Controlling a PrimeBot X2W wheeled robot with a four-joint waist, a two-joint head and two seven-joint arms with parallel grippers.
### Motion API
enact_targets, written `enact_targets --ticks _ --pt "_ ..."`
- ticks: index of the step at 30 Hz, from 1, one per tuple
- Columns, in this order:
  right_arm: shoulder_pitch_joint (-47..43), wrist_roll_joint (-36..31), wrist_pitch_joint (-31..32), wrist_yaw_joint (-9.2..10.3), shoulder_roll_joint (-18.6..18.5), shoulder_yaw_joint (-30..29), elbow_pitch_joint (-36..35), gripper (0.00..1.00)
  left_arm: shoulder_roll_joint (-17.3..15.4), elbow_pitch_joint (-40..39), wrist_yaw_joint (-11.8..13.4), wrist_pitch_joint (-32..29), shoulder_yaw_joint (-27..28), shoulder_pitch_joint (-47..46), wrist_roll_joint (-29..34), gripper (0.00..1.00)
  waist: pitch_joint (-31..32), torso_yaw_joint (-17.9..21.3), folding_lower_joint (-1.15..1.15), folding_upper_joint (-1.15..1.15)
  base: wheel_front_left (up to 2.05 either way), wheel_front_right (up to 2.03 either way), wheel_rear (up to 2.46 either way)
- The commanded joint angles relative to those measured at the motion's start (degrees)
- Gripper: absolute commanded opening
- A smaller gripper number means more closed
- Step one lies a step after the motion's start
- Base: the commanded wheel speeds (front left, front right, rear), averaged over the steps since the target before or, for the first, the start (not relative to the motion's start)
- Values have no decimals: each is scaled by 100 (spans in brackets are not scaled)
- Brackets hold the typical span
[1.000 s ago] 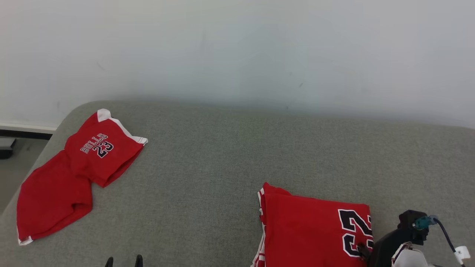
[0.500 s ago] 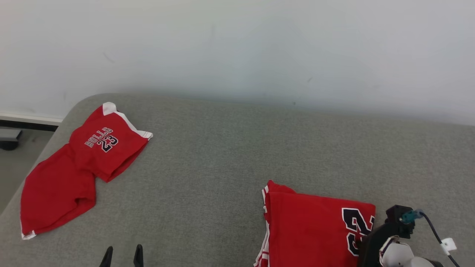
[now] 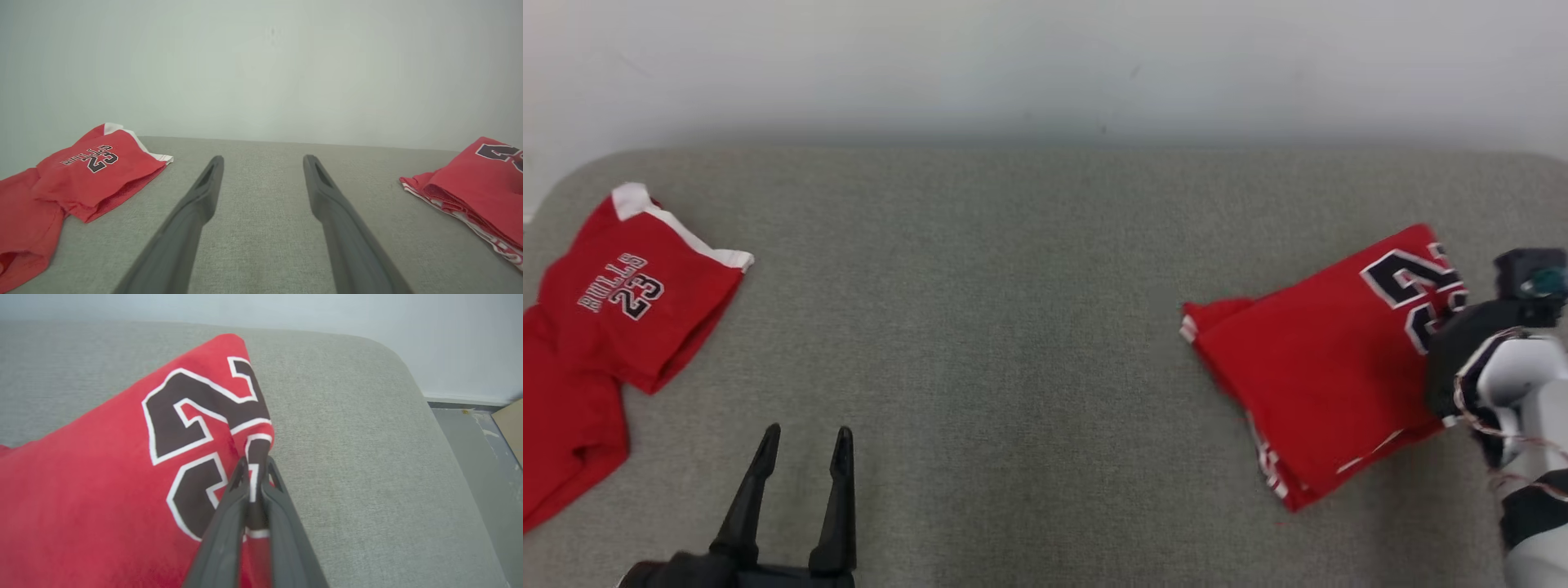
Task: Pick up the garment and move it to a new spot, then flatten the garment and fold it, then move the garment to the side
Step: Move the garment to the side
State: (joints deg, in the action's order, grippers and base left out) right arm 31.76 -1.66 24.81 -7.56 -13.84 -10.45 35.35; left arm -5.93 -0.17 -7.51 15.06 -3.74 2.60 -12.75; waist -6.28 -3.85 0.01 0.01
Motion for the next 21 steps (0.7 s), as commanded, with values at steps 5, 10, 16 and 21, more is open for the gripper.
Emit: enact_targets --ticks 5,10,16,21 --pt "423 -232 -300 12 -475 -644 97 0 -208 -283 8 17 -158 -404 51 100 -1342 794 -1 -1 0 0 0" --pt "629 -508 -815 12 -897 -1326 125 0 -385 -517 9 18 -368 -598 91 100 -1765 873 -1 -1 0 0 0" --pt "967 -801 -1707 12 -1078 -1898 338 0 -635 -704 9 -69 -492 -783 54 100 -2130 980 -1 -1 0 0 0" --pt "1206 -1181 -2290 12 -1039 -2108 483 0 -748 -811 15 -144 -534 -867 76 100 -2327 1109 -1 -1 0 0 0"
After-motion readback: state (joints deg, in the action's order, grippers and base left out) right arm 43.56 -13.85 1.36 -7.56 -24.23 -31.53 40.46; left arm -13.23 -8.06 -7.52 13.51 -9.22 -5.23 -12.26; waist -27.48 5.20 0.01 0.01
